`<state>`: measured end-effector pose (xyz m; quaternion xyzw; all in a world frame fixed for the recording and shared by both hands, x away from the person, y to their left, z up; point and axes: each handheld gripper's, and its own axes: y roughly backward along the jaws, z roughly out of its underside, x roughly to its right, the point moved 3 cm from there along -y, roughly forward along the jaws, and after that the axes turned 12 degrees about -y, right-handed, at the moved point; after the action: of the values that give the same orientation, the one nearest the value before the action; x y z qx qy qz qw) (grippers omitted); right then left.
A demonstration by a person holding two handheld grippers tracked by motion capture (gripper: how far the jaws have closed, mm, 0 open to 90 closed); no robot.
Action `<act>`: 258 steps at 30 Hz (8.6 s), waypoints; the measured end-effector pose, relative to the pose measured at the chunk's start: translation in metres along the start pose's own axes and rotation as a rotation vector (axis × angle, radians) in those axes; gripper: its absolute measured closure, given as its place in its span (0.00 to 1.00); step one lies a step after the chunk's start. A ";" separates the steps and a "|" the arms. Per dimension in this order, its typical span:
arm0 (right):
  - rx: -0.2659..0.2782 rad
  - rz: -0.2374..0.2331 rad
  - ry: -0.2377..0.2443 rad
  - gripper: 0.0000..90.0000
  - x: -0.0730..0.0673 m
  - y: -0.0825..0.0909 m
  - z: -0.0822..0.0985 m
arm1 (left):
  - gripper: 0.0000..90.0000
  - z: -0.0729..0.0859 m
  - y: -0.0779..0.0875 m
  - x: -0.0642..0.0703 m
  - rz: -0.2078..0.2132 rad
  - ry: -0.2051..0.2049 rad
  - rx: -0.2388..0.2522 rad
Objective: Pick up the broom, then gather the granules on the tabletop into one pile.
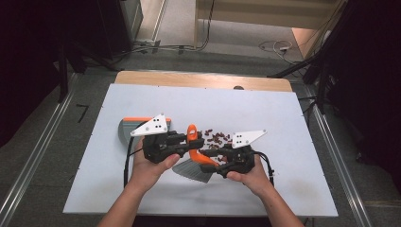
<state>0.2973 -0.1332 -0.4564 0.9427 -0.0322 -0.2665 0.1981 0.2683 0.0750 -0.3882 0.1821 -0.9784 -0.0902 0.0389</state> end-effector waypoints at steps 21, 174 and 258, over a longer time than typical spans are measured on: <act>-0.115 0.056 -0.005 0.77 -0.007 -0.003 0.007 | 0.46 0.023 0.005 -0.020 -0.045 0.060 -0.025; -0.597 0.684 0.466 0.76 0.050 -0.034 -0.028 | 0.00 0.106 0.093 -0.021 -0.352 0.018 -0.084; -0.272 0.644 -0.539 0.75 0.091 -0.002 -0.021 | 0.00 0.107 0.095 -0.022 -0.361 0.025 -0.080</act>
<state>0.3859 -0.1391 -0.4857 0.7466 -0.3393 -0.4295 0.3780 0.2444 0.1875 -0.4755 0.3541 -0.9249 -0.1325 0.0413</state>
